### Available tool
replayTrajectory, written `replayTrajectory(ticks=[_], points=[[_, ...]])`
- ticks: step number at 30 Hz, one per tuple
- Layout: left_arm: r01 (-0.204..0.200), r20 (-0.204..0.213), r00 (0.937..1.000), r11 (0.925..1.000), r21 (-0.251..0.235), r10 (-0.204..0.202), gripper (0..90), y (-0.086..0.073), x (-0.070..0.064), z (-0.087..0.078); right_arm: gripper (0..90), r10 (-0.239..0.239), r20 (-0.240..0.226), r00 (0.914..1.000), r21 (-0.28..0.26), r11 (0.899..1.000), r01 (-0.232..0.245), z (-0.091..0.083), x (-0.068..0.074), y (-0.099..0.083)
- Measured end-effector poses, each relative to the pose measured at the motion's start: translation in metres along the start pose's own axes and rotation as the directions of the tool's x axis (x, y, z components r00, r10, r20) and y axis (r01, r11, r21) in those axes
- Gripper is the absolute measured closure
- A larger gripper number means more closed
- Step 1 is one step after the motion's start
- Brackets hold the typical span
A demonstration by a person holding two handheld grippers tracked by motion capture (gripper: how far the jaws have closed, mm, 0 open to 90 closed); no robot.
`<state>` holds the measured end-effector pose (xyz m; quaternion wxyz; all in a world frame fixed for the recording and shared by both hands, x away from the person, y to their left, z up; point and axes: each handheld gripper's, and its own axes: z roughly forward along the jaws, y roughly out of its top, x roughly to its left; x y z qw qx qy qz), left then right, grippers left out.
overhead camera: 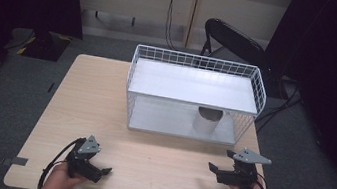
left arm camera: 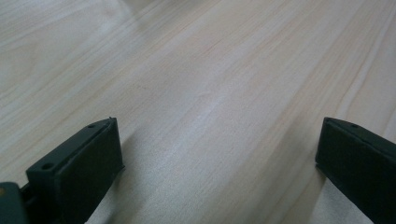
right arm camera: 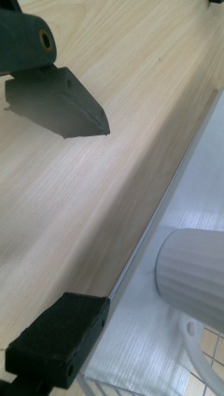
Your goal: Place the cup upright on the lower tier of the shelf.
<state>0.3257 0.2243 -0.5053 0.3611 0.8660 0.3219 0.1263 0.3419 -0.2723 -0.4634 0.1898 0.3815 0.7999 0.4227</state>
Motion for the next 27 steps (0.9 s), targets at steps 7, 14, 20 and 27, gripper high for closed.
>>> replayTrajectory(ticks=[7,14,20,27], points=[[0.001,0.0,1.0,1.0,0.0,-0.001,0.0,0.0,0.0,0.0,12.9,-0.013,0.003,0.9999,0.011,1.0,0.013,-0.004,-0.006,-0.01],[0.001,0.001,1.0,1.0,0.002,-0.001,0.0,0.0,0.0,0.0,12.8,-0.026,0.01,0.9996,0.023,0.999,0.025,-0.007,-0.011,-0.02],[0.002,0.001,1.0,1.0,0.002,-0.002,0.0,0.0,0.0,0.0,12.5,-0.036,0.009,0.9993,0.044,0.998,0.036,-0.009,-0.014,-0.028],[0.002,0.0,1.0,1.0,0.002,-0.002,0.0,0.0,0.0,0.0,12.5,-0.035,0.015,0.9993,0.056,0.998,0.034,-0.011,-0.019,-0.036]])
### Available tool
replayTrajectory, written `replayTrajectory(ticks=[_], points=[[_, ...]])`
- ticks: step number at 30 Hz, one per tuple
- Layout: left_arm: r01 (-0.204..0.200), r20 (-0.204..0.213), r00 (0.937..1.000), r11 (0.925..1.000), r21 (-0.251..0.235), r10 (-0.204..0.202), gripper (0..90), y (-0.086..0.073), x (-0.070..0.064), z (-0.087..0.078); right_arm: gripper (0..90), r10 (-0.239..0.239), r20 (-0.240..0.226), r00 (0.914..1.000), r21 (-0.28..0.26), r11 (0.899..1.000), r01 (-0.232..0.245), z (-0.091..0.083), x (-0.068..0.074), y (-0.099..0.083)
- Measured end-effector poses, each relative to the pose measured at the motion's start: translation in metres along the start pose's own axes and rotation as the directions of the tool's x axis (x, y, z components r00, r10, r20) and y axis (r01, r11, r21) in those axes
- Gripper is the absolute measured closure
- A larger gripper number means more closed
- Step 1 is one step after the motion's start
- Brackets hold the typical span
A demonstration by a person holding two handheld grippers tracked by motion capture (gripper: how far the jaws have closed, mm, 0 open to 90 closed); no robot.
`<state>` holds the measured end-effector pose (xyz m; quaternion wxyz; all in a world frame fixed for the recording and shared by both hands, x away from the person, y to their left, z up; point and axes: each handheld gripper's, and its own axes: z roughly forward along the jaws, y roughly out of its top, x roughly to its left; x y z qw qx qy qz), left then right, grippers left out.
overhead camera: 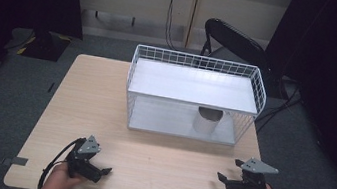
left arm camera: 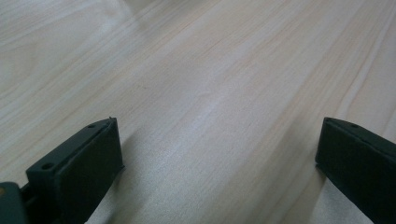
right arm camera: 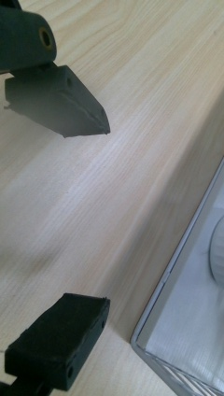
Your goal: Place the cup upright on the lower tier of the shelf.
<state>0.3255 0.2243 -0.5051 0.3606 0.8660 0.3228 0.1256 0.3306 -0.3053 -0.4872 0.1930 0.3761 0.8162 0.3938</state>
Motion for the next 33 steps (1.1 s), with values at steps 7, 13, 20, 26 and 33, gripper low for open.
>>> replayTrajectory(ticks=[7,13,20,26,33], points=[[0.0,0.0,1.0,1.0,0.0,0.0,0.0,0.0,0.0,0.0,12.5,-0.002,-0.009,1.0,0.022,1.0,0.002,0.002,-0.002,-0.008],[0.0,0.0,1.0,1.0,0.0,0.0,0.0,0.0,0.0,0.0,12.5,-0.012,-0.005,0.9999,0.036,0.999,0.012,0.004,-0.002,-0.012],[-0.001,0.0,1.0,1.0,0.0,0.001,0.0,0.0,0.0,0.0,12.3,-0.03,-0.002,0.9995,0.07,0.997,0.03,0.01,-0.003,-0.016],[0.0,-0.001,1.0,1.0,0.001,0.0,0.0,0.0,0.0,0.0,11.5,0.001,-0.02,0.9998,0.086,0.996,0.0,0.011,-0.007,-0.016],[0.004,-0.004,1.0,1.0,0.0,-0.004,0.0,0.0,0.0,0.0,11.4,0.016,-0.014,0.9998,0.09,0.996,-0.015,0.012,-0.008,-0.016]])
